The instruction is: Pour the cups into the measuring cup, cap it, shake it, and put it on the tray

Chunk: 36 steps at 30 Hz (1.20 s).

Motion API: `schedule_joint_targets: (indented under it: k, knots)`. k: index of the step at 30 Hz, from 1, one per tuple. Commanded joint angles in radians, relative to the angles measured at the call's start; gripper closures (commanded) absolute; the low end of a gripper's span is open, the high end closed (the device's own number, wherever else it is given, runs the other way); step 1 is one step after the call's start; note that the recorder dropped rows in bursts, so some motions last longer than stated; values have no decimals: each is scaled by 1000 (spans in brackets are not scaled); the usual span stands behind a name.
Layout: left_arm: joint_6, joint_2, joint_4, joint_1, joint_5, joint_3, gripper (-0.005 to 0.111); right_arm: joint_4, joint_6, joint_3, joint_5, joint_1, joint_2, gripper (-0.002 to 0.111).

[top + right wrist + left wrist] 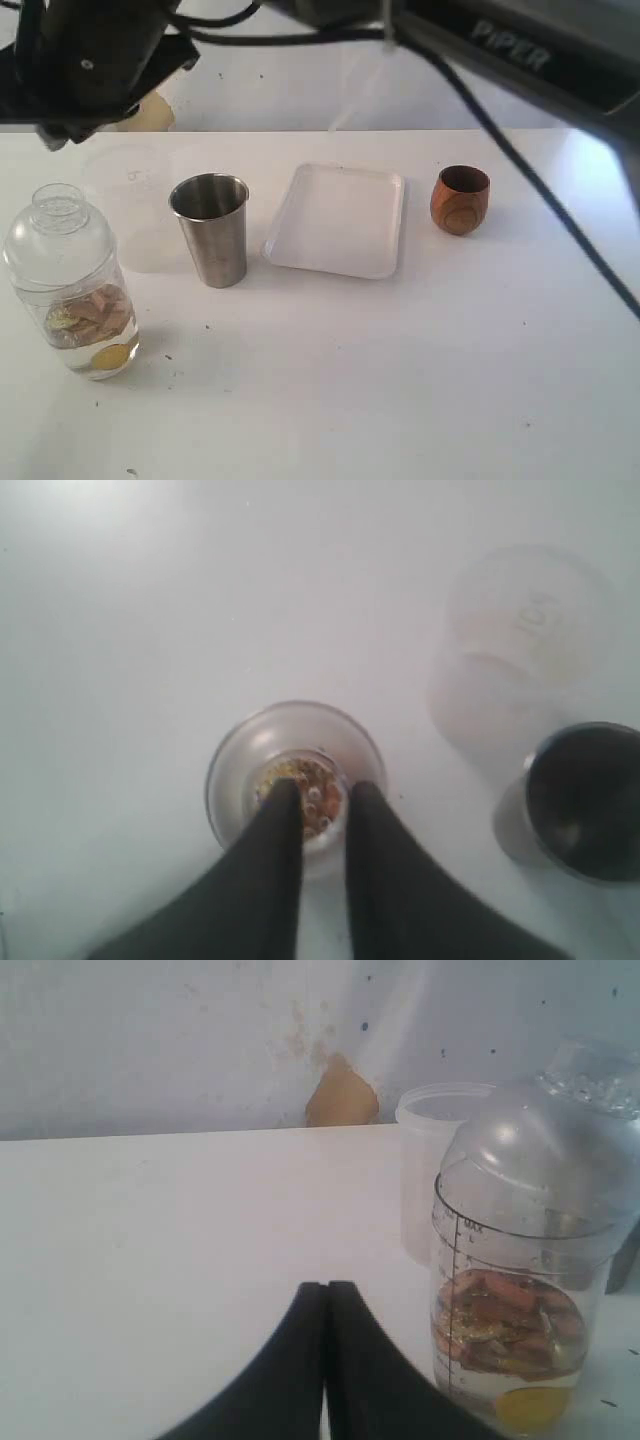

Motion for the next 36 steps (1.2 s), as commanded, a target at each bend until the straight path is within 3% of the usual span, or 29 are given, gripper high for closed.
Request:
schedule_joint_targets:
  k: [1,7,18,23,29,36]
  knots:
    - [-4,-5,-3,-1,-6,0,107,-62,-59,15,66,2,-95,108]
    - [-4,-5,-3,-1,-6,0,107,-74,-76,190,-71,19,-262,108]
    - [-4,-5,-3,-1,-6,0,107,-78,-74,771,-442,19,-774,108]
    - [-4,-5,-3,-1,-6,0,107,-78,-74,963,-459,19,-1009,108]
    - [-4,-5,-3,-1,-6,0,107,-78,-74,1014,-342,19,-1173,108]
    - [-4,-5,-3,-1,-6,0,107,-78,-74,1014,-331,19,-1304,108]
